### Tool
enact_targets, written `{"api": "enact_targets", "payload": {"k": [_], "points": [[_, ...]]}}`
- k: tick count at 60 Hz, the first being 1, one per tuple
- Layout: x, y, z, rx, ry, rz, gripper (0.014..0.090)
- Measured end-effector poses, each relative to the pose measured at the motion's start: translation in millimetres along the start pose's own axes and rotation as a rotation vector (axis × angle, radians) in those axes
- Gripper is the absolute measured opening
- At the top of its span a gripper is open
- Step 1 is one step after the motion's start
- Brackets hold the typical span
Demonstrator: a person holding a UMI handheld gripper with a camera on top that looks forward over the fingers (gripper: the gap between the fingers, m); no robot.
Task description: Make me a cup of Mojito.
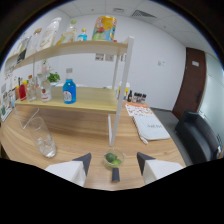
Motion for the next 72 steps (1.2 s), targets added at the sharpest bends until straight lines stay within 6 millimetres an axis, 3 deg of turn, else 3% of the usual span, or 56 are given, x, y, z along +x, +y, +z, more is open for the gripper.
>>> {"api": "enact_targets", "payload": {"k": [9,16,32,35,40,52,59,63,72], "points": [[-51,-36,-43,0.080,-0.027,0.047,0.0861],[-101,-33,-64,0.086,-0.066,0.101,0.0858],[-192,-9,-75,0.034,-0.130,0.108,0.0859],[-201,-17,-76,0.043,-0.137,0.103,0.0862],[-213,-47,-75,0.102,-0.155,0.090,0.0862],[-228,-133,-49,0.208,-0.180,0.077,0.0862],[-227,-169,-22,0.226,-0.167,0.092,0.0848],[-225,-176,0,0.214,-0.145,0.096,0.0843],[-223,-173,41,0.144,-0.133,0.108,0.0797]]}}
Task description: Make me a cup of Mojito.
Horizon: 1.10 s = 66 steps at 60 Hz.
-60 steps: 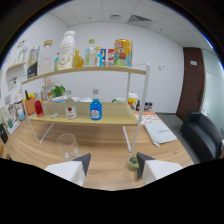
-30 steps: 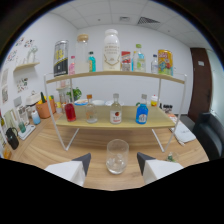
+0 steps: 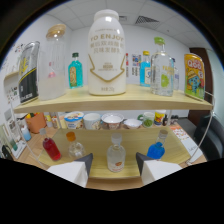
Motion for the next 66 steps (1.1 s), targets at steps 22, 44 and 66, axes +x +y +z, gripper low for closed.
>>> {"api": "enact_targets", "payload": {"k": [22,44,66], "points": [[4,24,36,-0.058,0.000,-0.027,0.0361],[5,3,15,-0.028,-0.032,-0.001,0.0336],[68,12,-53,-0.030,0.031,-0.042,0.0335]]}}
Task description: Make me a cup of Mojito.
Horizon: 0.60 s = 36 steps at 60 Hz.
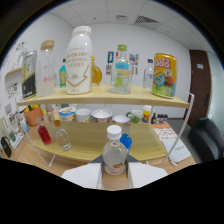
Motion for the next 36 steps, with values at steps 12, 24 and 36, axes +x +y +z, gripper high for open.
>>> {"api": "enact_targets", "payload": {"k": [12,24,36], "points": [[45,63,3,-0.098,0.091,-0.082,0.0333],[59,80,4,-0.127,0.155,-0.417,0.0334],[60,60,7,-0.112,0.239,-0.866,0.0334]]}}
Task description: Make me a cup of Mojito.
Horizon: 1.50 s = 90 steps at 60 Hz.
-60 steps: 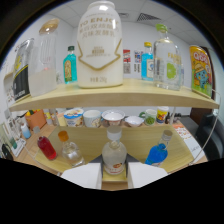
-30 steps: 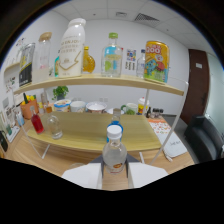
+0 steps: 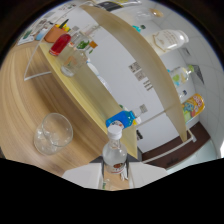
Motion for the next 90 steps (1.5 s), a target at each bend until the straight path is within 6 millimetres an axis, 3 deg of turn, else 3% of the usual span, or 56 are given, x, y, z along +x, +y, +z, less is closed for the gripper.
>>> {"api": "enact_targets", "payload": {"k": [14,29,43,52,62,76,82,90], "points": [[16,-28,2,0.056,0.139,-0.479,0.0333],[10,-56,-1,0.125,0.226,-0.949,0.0334],[-3,-64,1,0.157,0.245,-1.229,0.0334],[-4,-63,-1,0.156,0.231,-1.224,0.0334],[1,-70,-13,0.218,0.184,-1.013,0.0335],[35,-89,-51,0.364,0.026,-0.129,0.0334],[40,-77,-52,0.375,-0.073,0.244,0.0337],[20,-45,-33,0.314,-0.210,0.635,0.0335]]}}
